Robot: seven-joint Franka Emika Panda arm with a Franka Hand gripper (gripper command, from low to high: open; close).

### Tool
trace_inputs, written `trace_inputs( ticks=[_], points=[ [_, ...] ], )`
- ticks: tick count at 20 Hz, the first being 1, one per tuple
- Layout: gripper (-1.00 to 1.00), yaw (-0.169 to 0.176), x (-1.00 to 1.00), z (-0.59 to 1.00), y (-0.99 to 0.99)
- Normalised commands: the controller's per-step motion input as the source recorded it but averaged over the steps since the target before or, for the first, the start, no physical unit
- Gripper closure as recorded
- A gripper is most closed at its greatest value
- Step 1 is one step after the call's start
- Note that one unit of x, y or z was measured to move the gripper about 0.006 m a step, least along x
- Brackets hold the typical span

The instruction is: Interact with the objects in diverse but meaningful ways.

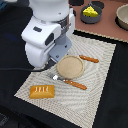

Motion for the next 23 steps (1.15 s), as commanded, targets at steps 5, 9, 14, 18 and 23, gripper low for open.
trace_inputs(
  ticks=[5,9,14,18,23],
  points=[
    [-1.00,-0.038,0.00,0.37,0.14],
    [-1.00,0.000,0.00,0.07,0.00],
    [-1.00,0.000,0.00,0.00,0.00],
    [-1.00,0.000,0.00,0.00,0.00],
    [-1.00,0.000,0.00,0.00,0.00]
  ],
)
